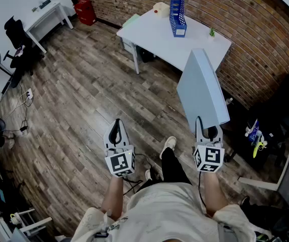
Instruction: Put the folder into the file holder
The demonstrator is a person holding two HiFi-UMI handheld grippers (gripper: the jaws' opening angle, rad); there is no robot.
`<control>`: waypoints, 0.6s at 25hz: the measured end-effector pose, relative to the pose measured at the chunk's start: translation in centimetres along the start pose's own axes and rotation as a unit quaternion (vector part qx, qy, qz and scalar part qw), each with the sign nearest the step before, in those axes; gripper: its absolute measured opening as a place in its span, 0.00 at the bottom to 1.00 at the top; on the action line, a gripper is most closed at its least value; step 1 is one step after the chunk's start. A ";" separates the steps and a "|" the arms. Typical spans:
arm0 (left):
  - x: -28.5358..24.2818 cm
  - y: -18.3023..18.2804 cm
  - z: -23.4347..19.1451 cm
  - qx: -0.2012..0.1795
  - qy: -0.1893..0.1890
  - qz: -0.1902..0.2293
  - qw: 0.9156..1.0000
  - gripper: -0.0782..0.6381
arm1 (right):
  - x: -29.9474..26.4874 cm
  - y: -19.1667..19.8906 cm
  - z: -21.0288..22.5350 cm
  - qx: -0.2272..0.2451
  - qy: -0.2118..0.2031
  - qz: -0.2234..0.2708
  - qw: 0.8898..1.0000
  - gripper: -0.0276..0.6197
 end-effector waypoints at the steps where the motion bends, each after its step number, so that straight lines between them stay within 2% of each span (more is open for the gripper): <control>1: 0.9 0.0 -0.1 0.000 0.002 0.000 1.000 0.12 | 0.9 0.1 -0.3 -0.001 0.001 0.000 1.000 0.30; 7: 4.3 -0.5 -0.7 0.004 0.000 0.008 1.000 0.12 | 4.1 0.3 -1.7 -0.006 0.002 0.011 1.000 0.30; 15: 5.0 -1.7 -0.5 0.003 0.002 0.021 1.000 0.12 | 5.2 -0.3 -1.3 -0.020 0.005 0.021 1.000 0.30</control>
Point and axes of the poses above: the fingertips, and each gripper's own axes: x backward along the fingers, z to its right, y out of its underside, the point moved 2 cm from there along x, backward along the fingers, and after that the axes turned 11 degrees about -x, right-handed, at the moved point
